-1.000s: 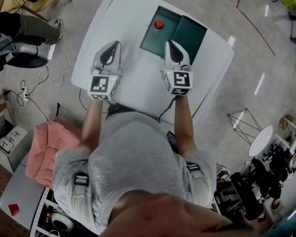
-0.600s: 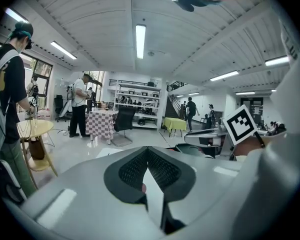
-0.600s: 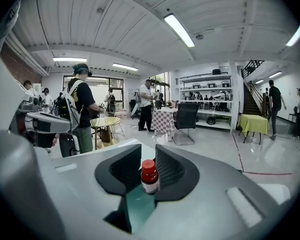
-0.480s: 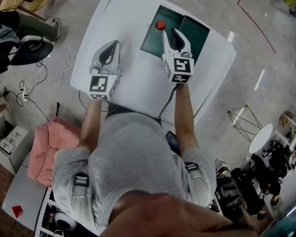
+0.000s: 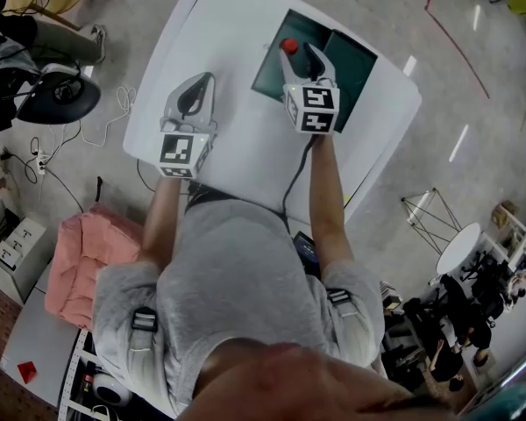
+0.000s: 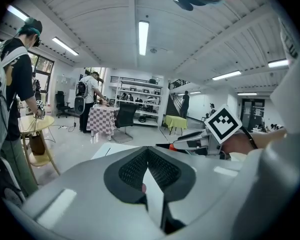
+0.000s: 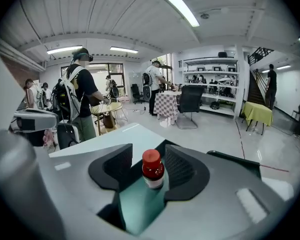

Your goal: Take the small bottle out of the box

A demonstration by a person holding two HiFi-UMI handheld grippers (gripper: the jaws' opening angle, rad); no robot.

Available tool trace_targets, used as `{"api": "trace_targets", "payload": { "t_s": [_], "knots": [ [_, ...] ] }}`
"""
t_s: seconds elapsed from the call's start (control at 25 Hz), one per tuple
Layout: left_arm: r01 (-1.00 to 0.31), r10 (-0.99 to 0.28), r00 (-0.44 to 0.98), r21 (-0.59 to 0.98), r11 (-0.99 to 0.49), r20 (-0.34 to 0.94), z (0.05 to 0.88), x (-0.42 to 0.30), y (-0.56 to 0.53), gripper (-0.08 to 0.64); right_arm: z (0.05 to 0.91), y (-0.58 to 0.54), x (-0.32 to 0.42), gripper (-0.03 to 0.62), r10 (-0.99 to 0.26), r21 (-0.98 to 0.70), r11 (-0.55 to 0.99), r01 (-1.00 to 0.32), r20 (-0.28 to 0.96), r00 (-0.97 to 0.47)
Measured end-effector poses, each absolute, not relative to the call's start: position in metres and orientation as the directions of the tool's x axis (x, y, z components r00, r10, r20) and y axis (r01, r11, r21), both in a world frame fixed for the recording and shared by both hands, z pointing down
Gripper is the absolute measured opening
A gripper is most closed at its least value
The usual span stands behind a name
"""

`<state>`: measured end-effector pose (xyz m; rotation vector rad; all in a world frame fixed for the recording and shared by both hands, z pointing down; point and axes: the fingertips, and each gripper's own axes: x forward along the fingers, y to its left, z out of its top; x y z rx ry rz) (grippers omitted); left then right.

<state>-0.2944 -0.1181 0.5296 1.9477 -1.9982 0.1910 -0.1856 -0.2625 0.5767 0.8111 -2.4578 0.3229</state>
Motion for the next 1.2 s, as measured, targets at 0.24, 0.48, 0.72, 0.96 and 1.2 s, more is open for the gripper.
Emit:
{"api": "trace_targets", "payload": {
  "t_s": [0.24, 0.48, 0.72, 0.96, 1.2],
  "knots": [
    [-0.985, -0.94, -0.008, 0.159, 0.066, 0.342, 0.534, -0.299, -0.117, 0.011, 0.599, -0.263, -0.19, 0.212, -0.439, -0.059, 0.796, -0.603, 0.63, -0.641],
    [-0.984, -0.94, -0.016, 0.159, 0.074, 0.341, 0.533, -0.302, -0.116, 0.011, 0.607, -0.263, -0.195, 0.207, -0.423, -0.062, 0.798, -0.6, 0.652, -0.63],
    [-0.983, -0.942, -0.026, 0.161, 0.085, 0.334, 0.53, -0.306, -0.114, 0.011, 0.614, -0.266, -0.19, 0.16, -0.433, -0.038, 0.787, -0.615, 0.676, -0.597],
    [-0.983, -0.942, -0.035, 0.158, 0.093, 0.335, 0.53, -0.309, -0.113, 0.011, 0.615, -0.267, -0.191, 0.14, -0.443, -0.018, 0.787, -0.617, 0.679, -0.585],
    [-0.983, -0.941, -0.028, 0.16, 0.087, 0.337, 0.53, -0.305, -0.11, 0.011, 0.615, -0.268, -0.191, 0.137, -0.448, -0.013, 0.785, -0.62, 0.678, -0.583]
  ]
}}
